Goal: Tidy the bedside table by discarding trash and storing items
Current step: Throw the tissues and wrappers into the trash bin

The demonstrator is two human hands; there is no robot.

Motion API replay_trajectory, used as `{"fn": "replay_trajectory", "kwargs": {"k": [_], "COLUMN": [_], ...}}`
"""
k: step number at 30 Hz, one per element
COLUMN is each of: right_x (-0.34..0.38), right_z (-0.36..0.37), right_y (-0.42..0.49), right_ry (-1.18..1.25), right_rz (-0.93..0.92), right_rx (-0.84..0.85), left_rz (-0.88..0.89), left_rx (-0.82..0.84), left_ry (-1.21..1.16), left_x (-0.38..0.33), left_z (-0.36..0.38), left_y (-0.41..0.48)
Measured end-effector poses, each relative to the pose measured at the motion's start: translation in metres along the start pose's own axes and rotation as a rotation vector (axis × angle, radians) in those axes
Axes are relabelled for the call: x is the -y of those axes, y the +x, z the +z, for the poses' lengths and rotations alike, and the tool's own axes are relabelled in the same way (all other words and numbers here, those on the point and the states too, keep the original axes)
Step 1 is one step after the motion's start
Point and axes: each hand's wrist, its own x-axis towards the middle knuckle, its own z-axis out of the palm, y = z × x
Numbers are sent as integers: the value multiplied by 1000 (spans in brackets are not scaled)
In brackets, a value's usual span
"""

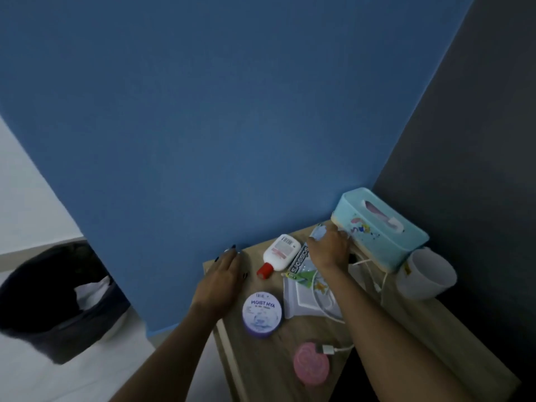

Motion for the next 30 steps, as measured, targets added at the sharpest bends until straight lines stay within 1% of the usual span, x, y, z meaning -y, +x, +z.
{"fn": "replay_trajectory", "kwargs": {"k": [3, 5, 11, 16, 20, 25, 28, 30], "right_x": [-11, -14, -12, -6, -6, 10, 23, 38], "right_z": [12, 17, 34, 48, 49, 30, 15, 1], "right_y": [5, 11, 24, 24, 25, 18, 7, -2], "right_ry": [-239, -332, -425, -359, -291, -213, -153, -130], "right_rz": [9, -4, 41, 101, 72, -8, -76, -141], "right_rx": [-9, -19, 38, 60, 12, -16, -27, -46], "left_rz": [5, 16, 23, 27, 26, 33, 28, 40], "left_rx": [-53, -75, -118, -102, -93, -54, 80, 92], "left_ry": [-10, -43, -87, -81, -68, -47, -20, 27], "left_x": [6, 12, 11, 13, 16, 15, 15, 19], "left_z": [8, 14, 18, 16, 17, 16, 7, -7], "left_y": [0, 1, -1, -3, -4, -5, -9, -13]}}
